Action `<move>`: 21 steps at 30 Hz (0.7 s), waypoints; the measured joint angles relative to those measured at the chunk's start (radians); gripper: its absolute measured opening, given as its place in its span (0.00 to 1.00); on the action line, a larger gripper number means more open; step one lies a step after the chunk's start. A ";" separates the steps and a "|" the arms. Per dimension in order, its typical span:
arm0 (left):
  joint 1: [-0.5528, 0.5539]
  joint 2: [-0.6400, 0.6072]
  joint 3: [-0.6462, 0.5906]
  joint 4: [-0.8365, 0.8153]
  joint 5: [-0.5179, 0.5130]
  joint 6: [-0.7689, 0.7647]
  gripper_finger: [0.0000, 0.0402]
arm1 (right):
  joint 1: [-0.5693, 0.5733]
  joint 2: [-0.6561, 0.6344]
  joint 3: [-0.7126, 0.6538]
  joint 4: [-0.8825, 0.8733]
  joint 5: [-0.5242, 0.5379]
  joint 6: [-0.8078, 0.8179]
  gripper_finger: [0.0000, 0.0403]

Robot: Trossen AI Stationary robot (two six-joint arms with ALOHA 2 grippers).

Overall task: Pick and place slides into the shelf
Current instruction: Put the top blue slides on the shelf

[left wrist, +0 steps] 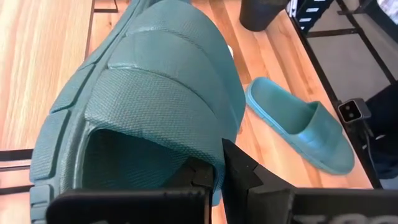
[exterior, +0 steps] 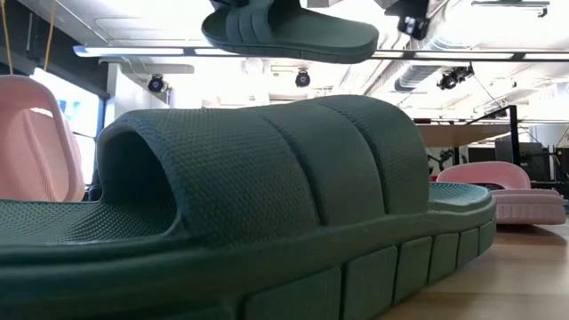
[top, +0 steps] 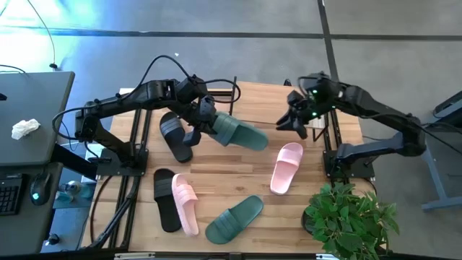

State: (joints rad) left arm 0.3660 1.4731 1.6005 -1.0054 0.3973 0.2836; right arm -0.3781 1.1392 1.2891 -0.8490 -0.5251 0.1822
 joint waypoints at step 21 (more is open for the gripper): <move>0.000 0.000 0.000 -0.001 -0.012 0.019 0.00 | 0.130 -0.030 -0.216 0.251 0.140 0.134 0.30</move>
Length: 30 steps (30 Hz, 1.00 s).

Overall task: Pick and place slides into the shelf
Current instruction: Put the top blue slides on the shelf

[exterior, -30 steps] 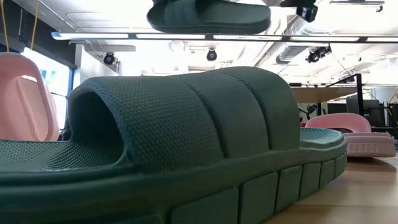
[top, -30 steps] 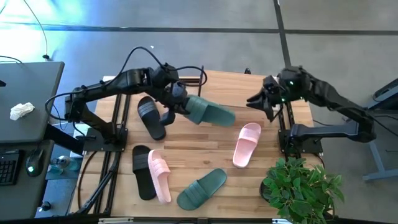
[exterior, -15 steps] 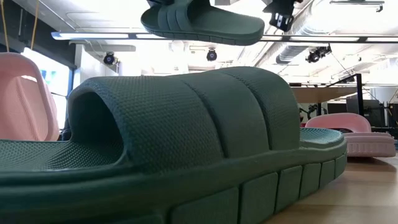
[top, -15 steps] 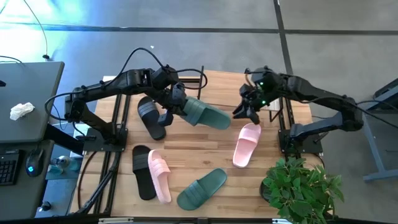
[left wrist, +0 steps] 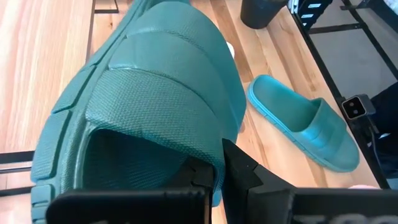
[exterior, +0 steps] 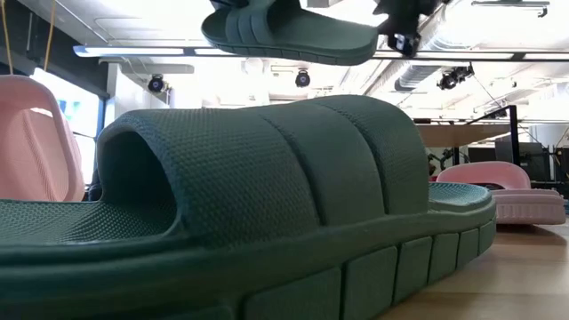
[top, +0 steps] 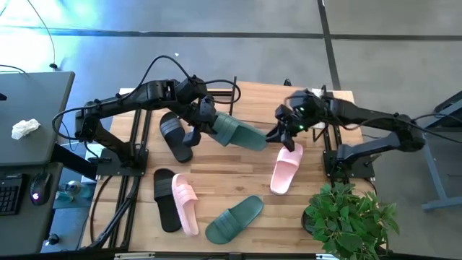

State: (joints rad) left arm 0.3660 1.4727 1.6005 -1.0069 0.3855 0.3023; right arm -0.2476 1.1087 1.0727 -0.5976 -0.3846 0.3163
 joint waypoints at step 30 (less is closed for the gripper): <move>0.000 -0.002 0.000 -0.008 0.007 0.015 0.00 | 0.054 -0.188 -0.432 0.683 -0.045 0.312 0.33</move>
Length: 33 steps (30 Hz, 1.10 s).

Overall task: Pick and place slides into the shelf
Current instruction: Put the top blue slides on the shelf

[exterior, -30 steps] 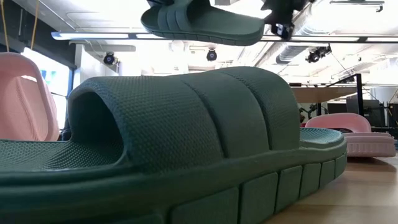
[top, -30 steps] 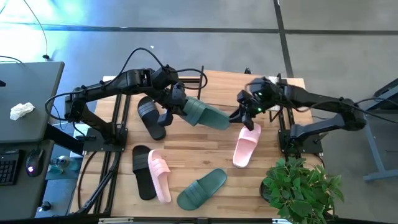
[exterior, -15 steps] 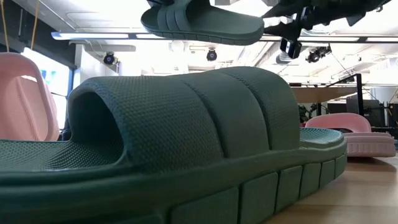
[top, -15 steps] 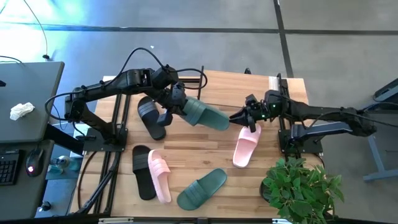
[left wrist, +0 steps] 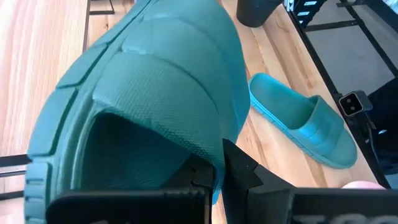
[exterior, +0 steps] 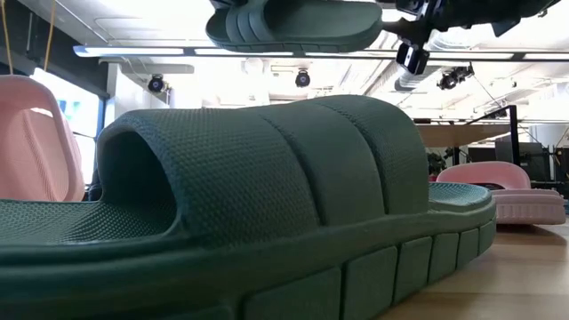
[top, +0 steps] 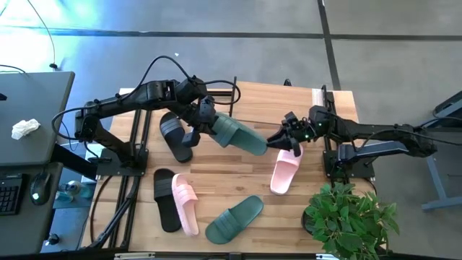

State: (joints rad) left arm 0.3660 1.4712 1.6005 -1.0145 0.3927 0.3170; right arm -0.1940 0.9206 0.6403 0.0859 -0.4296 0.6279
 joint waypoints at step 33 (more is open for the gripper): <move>0.000 0.001 0.000 0.040 -0.015 -0.070 0.00 | 0.073 0.101 0.000 0.048 0.319 -0.078 0.45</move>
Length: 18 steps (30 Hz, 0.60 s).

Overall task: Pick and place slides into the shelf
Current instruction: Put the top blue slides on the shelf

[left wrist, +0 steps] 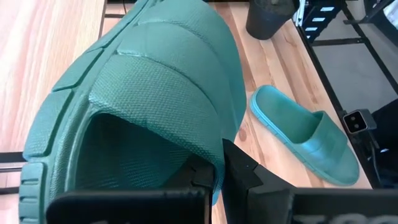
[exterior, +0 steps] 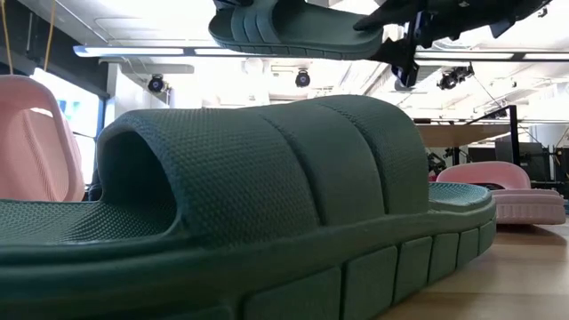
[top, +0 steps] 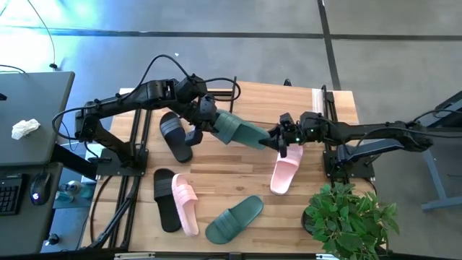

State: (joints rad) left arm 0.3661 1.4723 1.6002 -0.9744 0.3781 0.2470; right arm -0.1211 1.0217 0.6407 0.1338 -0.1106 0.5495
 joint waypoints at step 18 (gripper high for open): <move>0.000 0.000 0.000 -0.018 -0.008 0.000 0.00 | 0.000 -0.054 0.000 -0.048 0.049 -0.008 0.32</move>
State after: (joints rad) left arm 0.3664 1.4723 1.6001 -0.9920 0.3702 0.2474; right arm -0.1211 0.9675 0.6407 0.0859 -0.0620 0.5414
